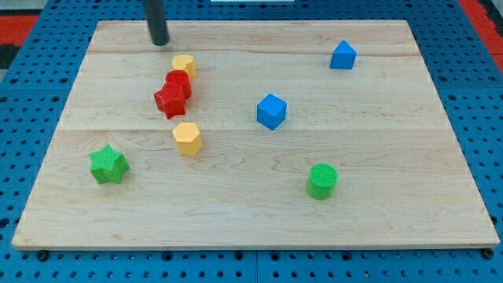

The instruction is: Place the yellow hexagon below the red star

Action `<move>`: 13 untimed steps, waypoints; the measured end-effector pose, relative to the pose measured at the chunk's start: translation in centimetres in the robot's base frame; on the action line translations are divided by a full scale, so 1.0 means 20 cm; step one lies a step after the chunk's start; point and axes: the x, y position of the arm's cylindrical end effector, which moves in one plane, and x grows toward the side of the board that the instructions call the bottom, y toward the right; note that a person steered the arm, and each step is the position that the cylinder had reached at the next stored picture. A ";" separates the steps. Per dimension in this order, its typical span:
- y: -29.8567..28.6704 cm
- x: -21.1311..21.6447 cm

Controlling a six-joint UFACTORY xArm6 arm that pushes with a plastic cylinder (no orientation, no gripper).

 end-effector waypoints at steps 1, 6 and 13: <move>-0.39 0.01; -0.46 0.74; 0.69 1.34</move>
